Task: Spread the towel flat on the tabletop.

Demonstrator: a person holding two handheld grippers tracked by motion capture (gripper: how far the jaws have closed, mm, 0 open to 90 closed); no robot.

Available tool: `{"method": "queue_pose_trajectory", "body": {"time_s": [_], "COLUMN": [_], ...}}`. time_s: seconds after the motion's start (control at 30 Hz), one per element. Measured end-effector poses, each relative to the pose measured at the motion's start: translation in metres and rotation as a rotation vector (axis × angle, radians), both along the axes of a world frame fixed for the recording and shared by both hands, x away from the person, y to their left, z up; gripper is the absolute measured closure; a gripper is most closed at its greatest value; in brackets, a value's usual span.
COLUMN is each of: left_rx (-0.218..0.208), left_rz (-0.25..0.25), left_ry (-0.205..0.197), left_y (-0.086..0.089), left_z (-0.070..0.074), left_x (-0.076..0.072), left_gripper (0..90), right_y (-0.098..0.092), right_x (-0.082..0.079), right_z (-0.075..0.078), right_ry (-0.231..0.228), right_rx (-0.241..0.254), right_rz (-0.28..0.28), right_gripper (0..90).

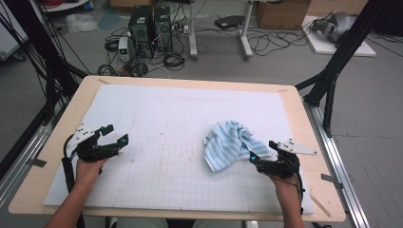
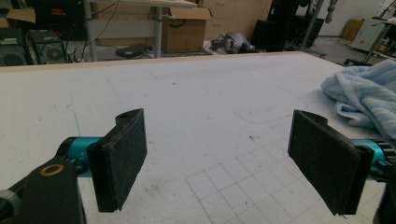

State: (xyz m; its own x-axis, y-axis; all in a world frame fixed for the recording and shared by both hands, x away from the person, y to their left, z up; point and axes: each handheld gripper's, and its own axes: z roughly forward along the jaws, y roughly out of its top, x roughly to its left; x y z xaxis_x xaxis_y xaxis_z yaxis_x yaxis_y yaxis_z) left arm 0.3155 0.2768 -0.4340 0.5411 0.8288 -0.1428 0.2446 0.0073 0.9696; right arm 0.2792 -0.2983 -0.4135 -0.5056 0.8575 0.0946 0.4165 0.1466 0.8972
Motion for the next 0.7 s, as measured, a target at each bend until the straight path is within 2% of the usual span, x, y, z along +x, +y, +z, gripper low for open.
{"method": "queue_pose_trajectory", "body": {"time_s": [0.13, 0.23, 0.27, 0.3, 0.43, 0.5, 0.53, 0.57, 0.6, 0.63, 0.67, 0.7], "left_rx": [0.002, 0.006, 0.003, 0.005, 0.009, 0.004, -0.001, 0.000, -0.004, -0.004, -0.005, -0.005], "left_rz": [0.001, 0.001, 0.000, -0.002, -0.005, 0.001, 0.006, 0.004, 0.005, 0.005, 0.005, 0.003], "left_ry": [0.005, 0.004, 0.005, 0.005, 0.011, 0.011, 0.012, 0.014, 0.013, 0.017, 0.017, 0.018], "left_y": [0.002, 0.002, 0.001, 0.001, 0.000, 0.001, 0.001, 0.001, 0.001, 0.001, 0.002, 0.002], "left_z": [-0.001, -0.001, -0.001, -0.001, -0.001, -0.001, -0.002, -0.002, -0.002, -0.002, -0.002, -0.002], "left_x": [0.000, 0.000, 0.000, 0.000, 0.000, -0.001, 0.000, 0.000, 0.000, 0.000, 0.000, 0.000], "left_gripper": [19.9, 19.9, 19.9, 19.9, 20.0, 20.1, 20.1, 20.1, 20.2, 20.2, 20.3, 20.3], "right_y": [0.013, 0.018, 0.023, 0.031, 0.044, 0.055, 0.065, 0.065, 0.074, 0.074, 0.078, 0.087], "right_x": [0.001, 0.002, 0.002, 0.003, 0.004, 0.008, 0.013, 0.013, 0.021, 0.021, 0.026, 0.036], "right_z": [0.003, 0.005, 0.008, 0.011, 0.017, 0.021, 0.021, 0.021, 0.020, 0.020, 0.019, 0.018], "right_ry": [0.021, 0.019, 0.021, 0.005, 0.002, 0.003, 0.017, 0.017, 0.025, 0.025, 0.037, 0.054], "right_rx": [-0.006, -0.014, -0.022, -0.041, -0.055, -0.064, -0.083, -0.083, -0.107, -0.107, -0.112, -0.161], "right_rz": [0.050, 0.071, 0.084, 0.106, 0.152, 0.191, 0.212, 0.212, 0.212, 0.212, 0.217, 0.208], "right_gripper": [10.3, 10.2, 10.2, 10.2, 10.4, 17.1, 20.3, 20.3, 25.0, 25.0, 29.0, 31.6]}}
